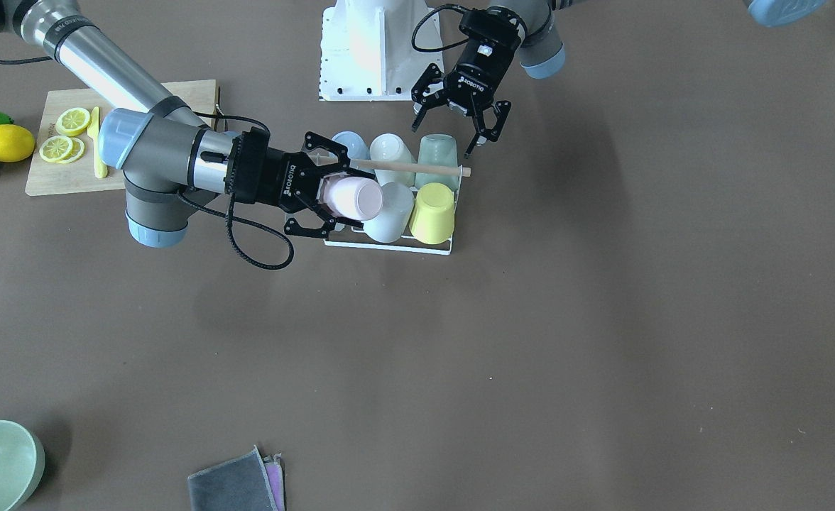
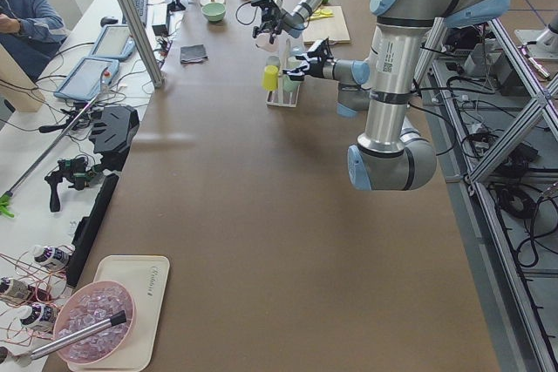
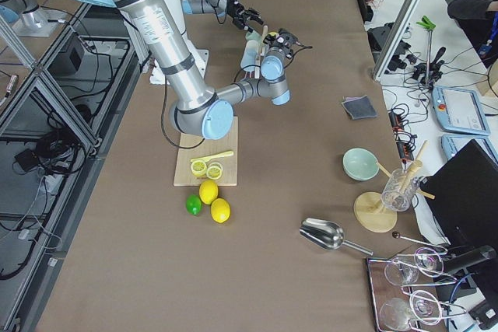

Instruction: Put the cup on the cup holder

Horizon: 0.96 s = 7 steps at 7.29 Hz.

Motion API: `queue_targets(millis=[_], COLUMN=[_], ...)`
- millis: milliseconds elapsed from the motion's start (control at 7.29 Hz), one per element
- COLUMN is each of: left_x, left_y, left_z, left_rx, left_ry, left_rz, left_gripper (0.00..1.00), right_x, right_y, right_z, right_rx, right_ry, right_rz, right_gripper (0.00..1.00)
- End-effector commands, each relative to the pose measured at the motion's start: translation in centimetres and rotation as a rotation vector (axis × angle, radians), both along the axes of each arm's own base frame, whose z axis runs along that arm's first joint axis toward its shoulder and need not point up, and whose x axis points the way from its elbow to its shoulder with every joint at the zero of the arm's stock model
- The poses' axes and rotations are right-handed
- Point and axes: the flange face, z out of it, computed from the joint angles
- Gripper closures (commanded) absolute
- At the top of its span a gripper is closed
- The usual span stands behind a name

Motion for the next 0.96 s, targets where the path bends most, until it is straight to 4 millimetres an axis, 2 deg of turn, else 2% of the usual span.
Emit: queue_targets(millis=[0, 137, 275, 412, 549, 824], left_x=[-1.7, -2.5, -4.1, -5.8, -7.4, -12.0], left_y=[-1.0, -2.8, -5.9, -8.9, -11.5, -17.0], left_z=[-0.9, -0.5, -0.7, 0.0, 1.4, 4.2], left_rx=[0.000, 0.003, 0.016, 0.000, -0.023, -0.192], left_ry=[0.019, -0.025, -0.092, -0.151, -0.209, -0.225], left_rz=[-0.012, -0.015, 0.052, 0.108, 0.164, 0.261], left_gripper=[0.02, 0.02, 0.02, 0.02, 0.02, 0.02], right_x=[-0.7, -0.8, -0.8, -0.5, -0.3, -0.2], right_y=[0.7, 1.0, 1.1, 1.4, 1.5, 1.7], right_z=[0.0, 0.4, 0.6, 0.8, 1.1, 1.8], right_rx=[-0.001, -0.002, -0.001, 0.009, 0.013, 0.010], right_ry=[-0.001, 0.003, 0.003, -0.011, -0.016, -0.012], right_rz=[-0.013, -0.018, -0.021, -0.023, -0.023, -0.024], right_gripper=[1.00, 1.00, 1.00, 1.00, 1.00, 1.00])
